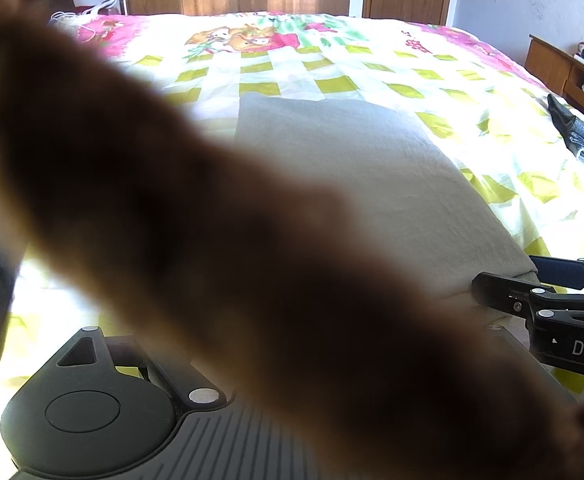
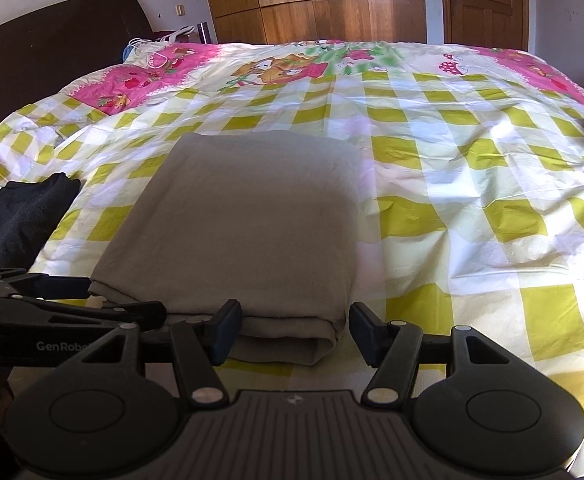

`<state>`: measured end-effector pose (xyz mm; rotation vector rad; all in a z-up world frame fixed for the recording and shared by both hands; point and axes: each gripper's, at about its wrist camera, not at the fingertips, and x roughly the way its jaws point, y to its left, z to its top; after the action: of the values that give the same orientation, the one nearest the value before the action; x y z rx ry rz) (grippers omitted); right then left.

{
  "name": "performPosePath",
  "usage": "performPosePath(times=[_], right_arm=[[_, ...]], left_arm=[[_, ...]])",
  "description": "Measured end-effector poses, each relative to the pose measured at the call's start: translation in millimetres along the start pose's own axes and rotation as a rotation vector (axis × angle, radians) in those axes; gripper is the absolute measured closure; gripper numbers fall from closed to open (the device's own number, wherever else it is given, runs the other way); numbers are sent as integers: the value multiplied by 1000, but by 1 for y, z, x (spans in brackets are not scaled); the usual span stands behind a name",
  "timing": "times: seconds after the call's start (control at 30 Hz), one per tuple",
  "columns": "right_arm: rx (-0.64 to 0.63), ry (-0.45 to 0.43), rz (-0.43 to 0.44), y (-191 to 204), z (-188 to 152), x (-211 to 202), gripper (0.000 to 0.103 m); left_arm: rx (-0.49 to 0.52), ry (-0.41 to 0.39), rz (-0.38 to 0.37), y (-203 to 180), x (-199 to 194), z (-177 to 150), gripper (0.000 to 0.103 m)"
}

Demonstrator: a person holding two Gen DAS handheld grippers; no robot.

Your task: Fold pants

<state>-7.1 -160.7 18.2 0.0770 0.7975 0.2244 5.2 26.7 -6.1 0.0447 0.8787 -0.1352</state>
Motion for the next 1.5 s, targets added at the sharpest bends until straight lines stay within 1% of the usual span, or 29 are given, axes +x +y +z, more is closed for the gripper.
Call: performPosePath(times=[0.63, 1.5], right_arm=[[-21, 30, -11, 4, -5, 5, 31], [-23, 36, -14, 3, -6, 6, 31]], left_arm=[[19, -18, -17, -6, -3, -4, 15], [18, -17, -20, -7, -3, -5, 16]])
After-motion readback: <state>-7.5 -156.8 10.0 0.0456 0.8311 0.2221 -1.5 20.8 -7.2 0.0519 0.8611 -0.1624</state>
